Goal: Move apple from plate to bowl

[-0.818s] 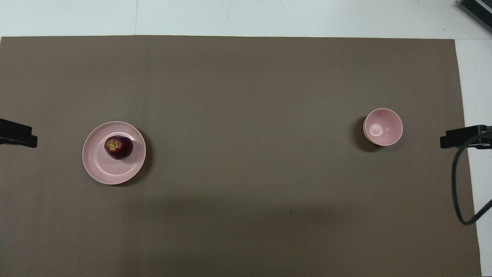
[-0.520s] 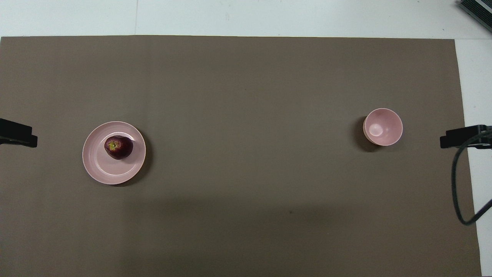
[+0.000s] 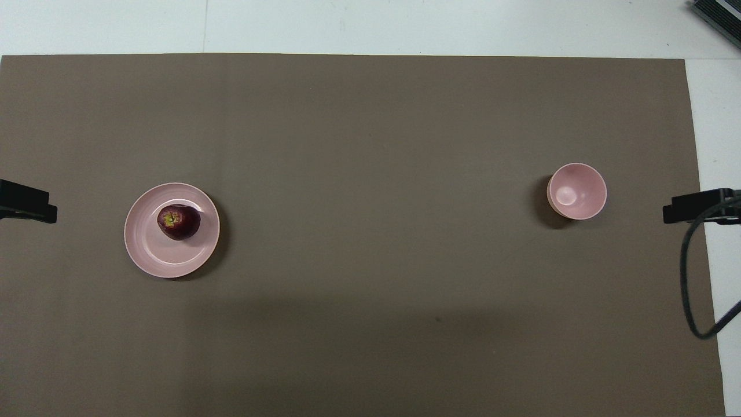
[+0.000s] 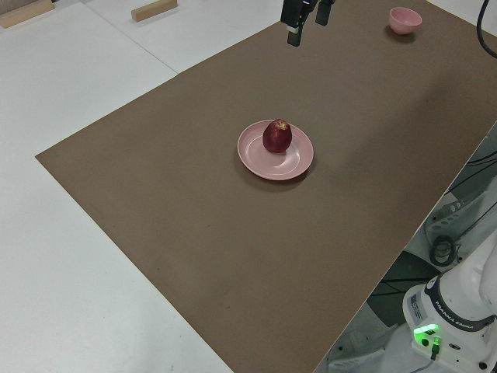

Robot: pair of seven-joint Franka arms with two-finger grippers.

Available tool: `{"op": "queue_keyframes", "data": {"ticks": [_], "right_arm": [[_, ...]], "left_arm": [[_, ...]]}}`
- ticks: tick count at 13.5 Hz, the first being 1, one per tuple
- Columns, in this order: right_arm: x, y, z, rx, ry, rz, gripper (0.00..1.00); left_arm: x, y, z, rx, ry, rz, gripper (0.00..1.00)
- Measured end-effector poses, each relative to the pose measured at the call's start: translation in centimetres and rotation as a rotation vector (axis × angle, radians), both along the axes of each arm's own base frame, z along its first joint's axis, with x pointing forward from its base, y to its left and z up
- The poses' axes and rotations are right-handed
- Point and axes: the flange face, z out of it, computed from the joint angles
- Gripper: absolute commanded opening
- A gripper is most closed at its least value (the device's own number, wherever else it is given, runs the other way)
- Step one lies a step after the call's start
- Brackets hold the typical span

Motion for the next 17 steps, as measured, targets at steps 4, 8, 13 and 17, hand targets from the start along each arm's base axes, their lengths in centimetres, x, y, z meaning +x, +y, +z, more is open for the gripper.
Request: {"op": "queue_keyframes", "data": {"ticks": [4, 8, 13, 17], "right_arm": [[0.0, 0.0, 0.0, 0.0, 0.0, 0.0, 1.0], [0.0, 0.0, 0.0, 0.0, 0.0, 0.0, 1.0], [0.0, 0.0, 0.0, 0.0, 0.0, 0.0, 1.0], [0.0, 0.0, 0.0, 0.0, 0.0, 0.0, 1.0]], "left_arm": [[0.0, 0.0, -0.4, 0.0, 0.006, 0.0, 1.0], [0.6, -0.1, -2.2, 0.0, 0.0, -0.003, 1.0], [1.7, -0.1, -6.6, -0.001, -0.013, -0.019, 1.0], [2.2, 0.0, -10.8, -0.002, -0.024, -0.039, 1.0]]}}
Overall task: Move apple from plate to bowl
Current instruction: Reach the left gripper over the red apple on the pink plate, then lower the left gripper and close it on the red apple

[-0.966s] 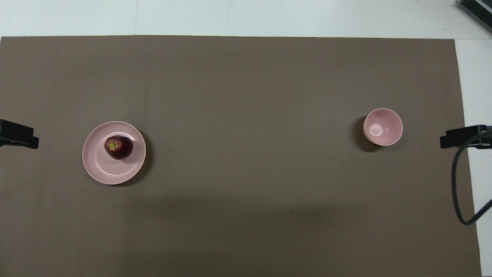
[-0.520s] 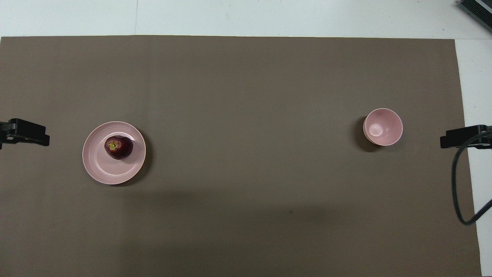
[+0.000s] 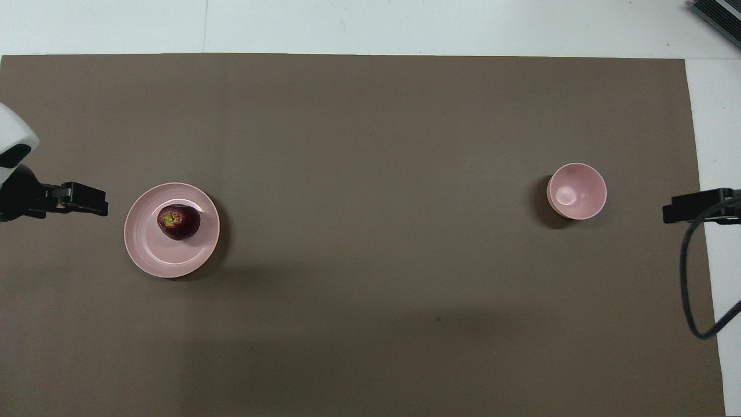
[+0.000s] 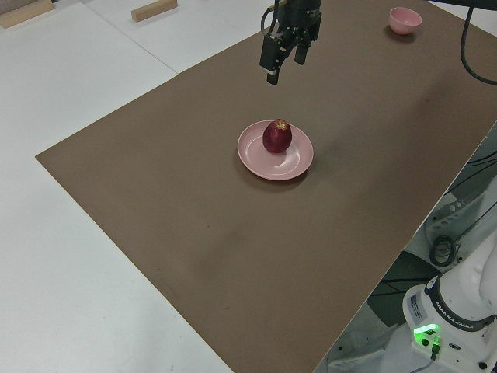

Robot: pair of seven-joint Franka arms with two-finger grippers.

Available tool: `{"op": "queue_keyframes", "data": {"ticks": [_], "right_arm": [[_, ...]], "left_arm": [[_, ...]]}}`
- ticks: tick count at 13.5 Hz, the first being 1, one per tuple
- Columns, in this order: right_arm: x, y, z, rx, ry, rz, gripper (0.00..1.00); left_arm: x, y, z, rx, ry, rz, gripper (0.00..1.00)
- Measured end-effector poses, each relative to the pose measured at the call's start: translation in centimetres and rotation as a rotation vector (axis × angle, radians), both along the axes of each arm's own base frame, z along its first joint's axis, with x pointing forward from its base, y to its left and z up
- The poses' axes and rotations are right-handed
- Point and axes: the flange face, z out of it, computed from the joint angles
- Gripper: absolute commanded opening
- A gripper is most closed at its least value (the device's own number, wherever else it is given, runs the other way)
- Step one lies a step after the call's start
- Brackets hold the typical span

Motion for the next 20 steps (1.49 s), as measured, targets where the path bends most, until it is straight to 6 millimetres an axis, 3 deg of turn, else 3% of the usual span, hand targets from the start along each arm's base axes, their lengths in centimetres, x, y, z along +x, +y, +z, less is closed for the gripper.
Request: {"op": "queue_keyframes", "data": {"ticks": [9, 16, 20], "right_arm": [[0.0, 0.0, 0.0, 0.0, 0.0, 0.0, 1.0], [0.0, 0.0, 0.0, 0.0, 0.0, 0.0, 1.0], [0.0, 0.2, 0.0, 0.0, 0.0, 0.003, 1.0]], "left_arm": [[1.4, -0.7, -9.1, 0.001, -0.032, -0.013, 1.0], [4.3, -2.6, -16.7, 0.003, -0.047, -0.043, 1.0], [5.0, -4.2, -18.7, 0.002, -0.066, -0.066, 1.0]]}}
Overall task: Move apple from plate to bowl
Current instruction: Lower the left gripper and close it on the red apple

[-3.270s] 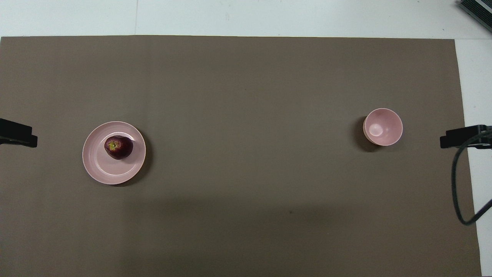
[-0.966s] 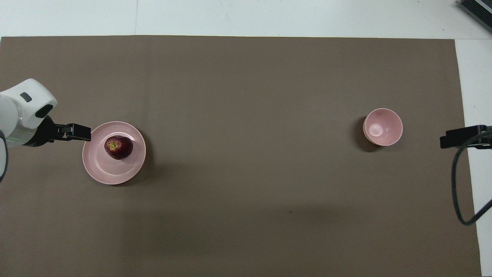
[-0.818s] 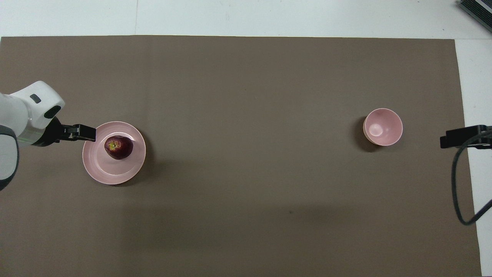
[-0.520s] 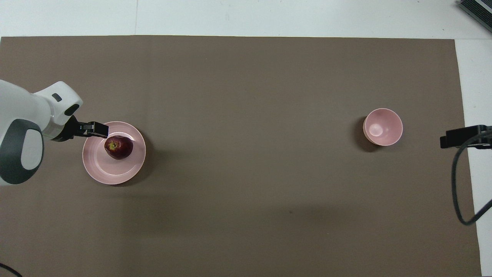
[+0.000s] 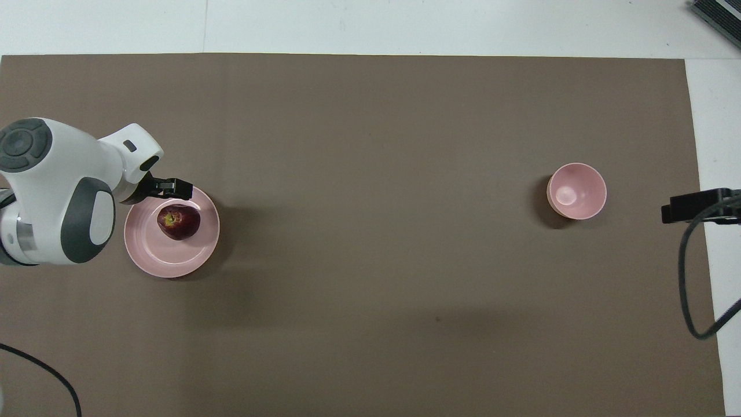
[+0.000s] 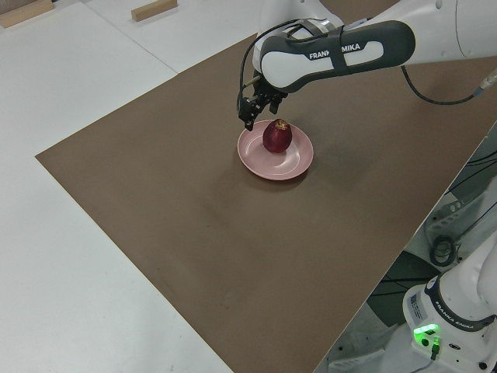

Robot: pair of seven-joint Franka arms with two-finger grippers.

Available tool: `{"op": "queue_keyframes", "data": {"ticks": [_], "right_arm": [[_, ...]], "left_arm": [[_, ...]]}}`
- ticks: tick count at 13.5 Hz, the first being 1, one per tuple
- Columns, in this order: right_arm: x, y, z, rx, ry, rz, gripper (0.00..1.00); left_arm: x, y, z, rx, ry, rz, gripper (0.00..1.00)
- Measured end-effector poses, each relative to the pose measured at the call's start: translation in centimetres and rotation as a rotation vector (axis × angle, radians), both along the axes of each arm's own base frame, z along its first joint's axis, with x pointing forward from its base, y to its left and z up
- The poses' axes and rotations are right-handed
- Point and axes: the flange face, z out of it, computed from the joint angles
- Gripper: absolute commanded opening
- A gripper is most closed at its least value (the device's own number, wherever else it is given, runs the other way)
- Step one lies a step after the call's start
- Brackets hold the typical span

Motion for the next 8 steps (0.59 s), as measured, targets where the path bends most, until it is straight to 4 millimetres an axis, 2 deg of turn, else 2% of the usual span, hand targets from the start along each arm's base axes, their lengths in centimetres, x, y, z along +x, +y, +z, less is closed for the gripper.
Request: {"op": "queue_keyframes", "data": {"ticks": [3, 8], "right_arm": [[0.0, -0.1, 0.0, 0.0, 0.0, -0.001, 1.0], [0.0, -0.4, 0.0, -0.001, 0.0, -0.007, 1.0]], "left_arm": [[-0.2, -0.3, -0.3, 0.001, 0.006, -0.002, 1.0], [-1.9, -0.6, -3.0, 0.005, 0.053, -0.005, 1.0]]}}
